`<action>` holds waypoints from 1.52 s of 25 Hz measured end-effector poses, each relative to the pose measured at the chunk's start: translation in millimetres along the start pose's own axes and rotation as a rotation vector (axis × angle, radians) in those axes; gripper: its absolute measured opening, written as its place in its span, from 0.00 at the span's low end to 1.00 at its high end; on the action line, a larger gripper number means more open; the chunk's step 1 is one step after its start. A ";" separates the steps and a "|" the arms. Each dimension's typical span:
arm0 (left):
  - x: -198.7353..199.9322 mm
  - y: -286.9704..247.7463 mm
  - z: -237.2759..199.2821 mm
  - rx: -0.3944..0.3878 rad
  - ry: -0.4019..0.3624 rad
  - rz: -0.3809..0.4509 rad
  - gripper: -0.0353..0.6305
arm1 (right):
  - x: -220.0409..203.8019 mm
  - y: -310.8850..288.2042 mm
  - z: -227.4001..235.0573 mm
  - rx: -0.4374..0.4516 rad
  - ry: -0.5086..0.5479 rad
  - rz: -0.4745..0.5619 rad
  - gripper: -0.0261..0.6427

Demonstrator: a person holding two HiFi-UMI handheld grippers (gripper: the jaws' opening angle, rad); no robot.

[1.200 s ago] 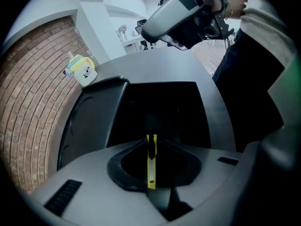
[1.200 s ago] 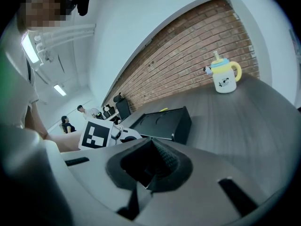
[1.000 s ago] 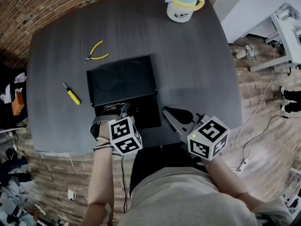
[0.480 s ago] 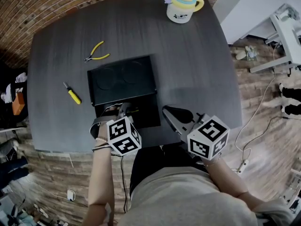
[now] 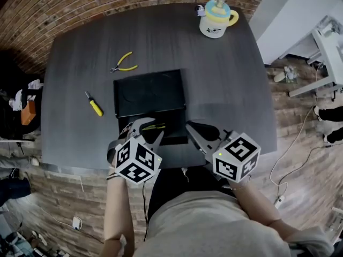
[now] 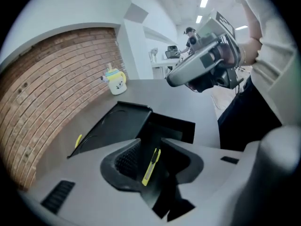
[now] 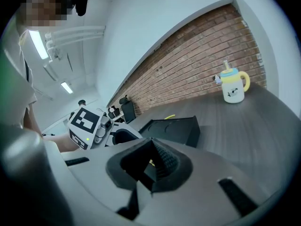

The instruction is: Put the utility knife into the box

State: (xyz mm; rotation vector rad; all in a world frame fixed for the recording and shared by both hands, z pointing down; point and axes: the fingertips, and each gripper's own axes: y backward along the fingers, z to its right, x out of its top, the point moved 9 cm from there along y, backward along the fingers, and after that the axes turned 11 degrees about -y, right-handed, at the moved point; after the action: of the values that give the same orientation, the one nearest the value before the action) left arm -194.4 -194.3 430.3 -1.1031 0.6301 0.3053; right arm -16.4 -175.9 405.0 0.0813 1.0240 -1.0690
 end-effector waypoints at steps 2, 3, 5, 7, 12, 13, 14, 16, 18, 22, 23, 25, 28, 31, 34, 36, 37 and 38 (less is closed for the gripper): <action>1.6 13.0 0.3 0.056 0.051 0.031 0.24 | 2.3 -1.6 -5.4 0.019 0.020 0.010 0.05; 2.3 19.7 0.2 0.083 0.081 0.053 0.24 | 3.7 -2.4 -8.6 0.029 0.030 0.014 0.05; 4.4 33.8 -1.0 0.133 0.141 0.102 0.24 | 8.0 -4.1 -15.5 0.047 0.052 0.020 0.05; 8.1 48.2 -3.0 0.179 0.187 0.147 0.24 | 11.8 -5.7 -21.0 0.063 0.072 0.028 0.05; 13.3 81.6 -6.6 0.275 0.352 0.279 0.24 | 18.4 -4.6 -35.3 0.081 0.104 0.031 0.05; 12.2 86.1 -6.9 0.280 0.400 0.306 0.24 | 20.2 -4.6 -37.9 0.087 0.112 0.034 0.05; 10.6 90.1 -7.3 0.287 0.448 0.330 0.24 | 22.1 -4.8 -40.2 0.093 0.121 0.037 0.05; 6.4 97.9 -8.2 0.306 0.534 0.380 0.23 | 26.0 -5.8 -44.2 0.105 0.137 0.043 0.05; 2.1 105.5 -7.5 0.312 0.613 0.440 0.21 | 28.9 -7.3 -48.4 0.121 0.152 0.052 0.05; -3.5 114.7 -1.9 0.286 0.726 0.538 0.16 | 32.2 -10.1 -58.1 0.154 0.178 0.055 0.05; -3.8 115.5 -0.6 0.295 0.735 0.542 0.15 | 32.7 -11.1 -59.8 0.162 0.184 0.053 0.05; -2.5 115.7 2.4 0.314 0.739 0.535 0.13 | 33.5 -12.8 -62.2 0.180 0.195 0.049 0.05; 0.9 117.0 7.0 0.330 0.747 0.527 0.12 | 35.8 -14.5 -67.3 0.194 0.206 0.031 0.05; -0.1 118.7 9.4 0.367 0.767 0.521 0.10 | 36.6 -18.9 -69.5 0.207 0.213 0.020 0.05; -2.1 116.1 13.4 0.386 0.818 0.534 0.10 | 36.7 -22.3 -70.0 0.232 0.215 -0.002 0.05; -2.7 114.3 17.6 0.413 0.842 0.527 0.10 | 35.5 -24.2 -70.1 0.252 0.218 -0.022 0.05; -3.2 113.8 19.5 0.428 0.847 0.518 0.10 | 34.9 -25.0 -70.7 0.256 0.221 -0.032 0.05; -3.8 113.4 21.2 0.441 0.850 0.508 0.10 | 34.7 -25.5 -71.6 0.256 0.224 -0.042 0.05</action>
State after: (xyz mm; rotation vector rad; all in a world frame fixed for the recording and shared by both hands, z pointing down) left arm -250.4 -125.8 356.0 -0.5932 1.6593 0.1023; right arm -79.1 -176.5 349.8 0.3961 1.0872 -1.2458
